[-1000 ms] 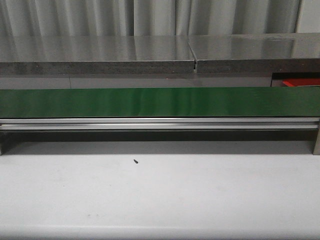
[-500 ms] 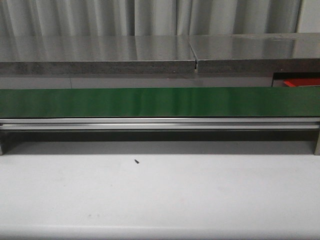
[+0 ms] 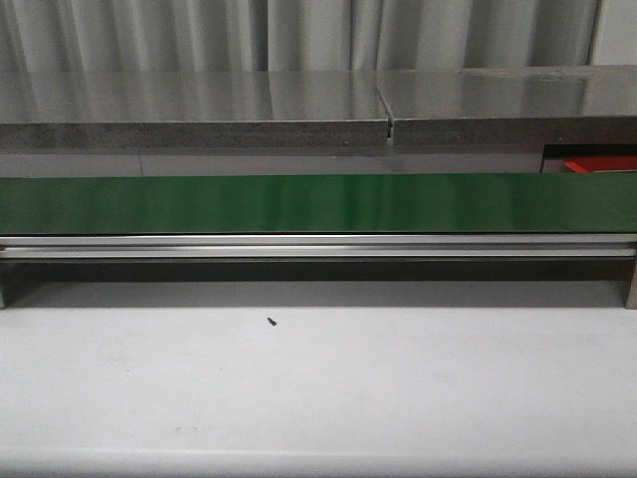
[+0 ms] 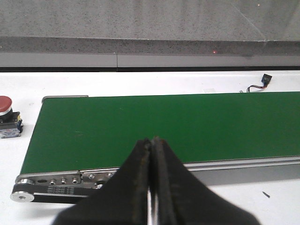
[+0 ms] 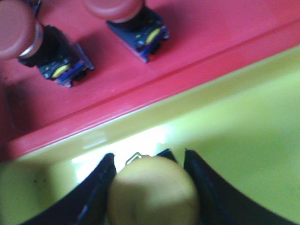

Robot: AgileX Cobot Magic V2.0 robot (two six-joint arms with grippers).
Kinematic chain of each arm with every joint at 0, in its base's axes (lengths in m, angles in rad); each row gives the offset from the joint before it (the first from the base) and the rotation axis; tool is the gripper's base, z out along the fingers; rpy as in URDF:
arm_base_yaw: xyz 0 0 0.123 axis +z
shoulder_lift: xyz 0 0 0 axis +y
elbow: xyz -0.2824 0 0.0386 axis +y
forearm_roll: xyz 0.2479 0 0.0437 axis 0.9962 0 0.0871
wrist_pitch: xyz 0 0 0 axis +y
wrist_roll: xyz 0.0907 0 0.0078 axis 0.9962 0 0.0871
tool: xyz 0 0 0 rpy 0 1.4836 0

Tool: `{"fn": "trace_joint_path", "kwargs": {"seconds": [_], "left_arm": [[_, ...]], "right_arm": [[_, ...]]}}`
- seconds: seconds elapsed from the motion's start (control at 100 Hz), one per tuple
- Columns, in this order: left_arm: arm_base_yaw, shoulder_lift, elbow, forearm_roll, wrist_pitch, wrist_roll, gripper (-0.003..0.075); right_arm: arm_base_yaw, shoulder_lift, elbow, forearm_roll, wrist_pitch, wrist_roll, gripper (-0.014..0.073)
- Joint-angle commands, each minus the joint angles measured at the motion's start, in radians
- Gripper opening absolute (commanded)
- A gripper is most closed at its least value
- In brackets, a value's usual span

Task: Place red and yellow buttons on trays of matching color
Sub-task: 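Lower the yellow button into the yellow tray and open the right gripper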

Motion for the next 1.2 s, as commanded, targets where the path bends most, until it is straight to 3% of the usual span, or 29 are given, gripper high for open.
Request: {"fn": "trace_joint_path", "kwargs": {"seconds": [0.0, 0.57, 0.69, 0.81, 0.88, 1.19], "left_arm": [[-0.009, -0.004, -0.027, -0.023, -0.059, -0.003, -0.0019], [-0.009, -0.004, -0.027, -0.023, -0.059, -0.003, -0.0019], [-0.009, -0.004, -0.027, -0.023, -0.059, -0.003, -0.0019], [-0.009, -0.004, -0.027, -0.023, -0.059, -0.003, -0.0019], [-0.009, -0.004, -0.027, -0.023, -0.059, -0.003, -0.0019], [-0.009, -0.004, -0.027, -0.023, -0.059, -0.003, -0.0019]], "right_arm": [[0.017, -0.043, -0.033, 0.029, -0.056, -0.009, 0.0071], [0.028, 0.016, -0.033, 0.029, -0.064, -0.009, 0.0085], [0.028, 0.016, -0.033, 0.029, -0.051, -0.009, 0.0220], [0.028, 0.010, -0.033, 0.029, -0.053, -0.009, 0.0479], [0.028, -0.005, -0.034, 0.029, -0.062, -0.009, 0.0577], [0.065, -0.168, -0.034, 0.031, -0.105, -0.037, 0.0601]]}}
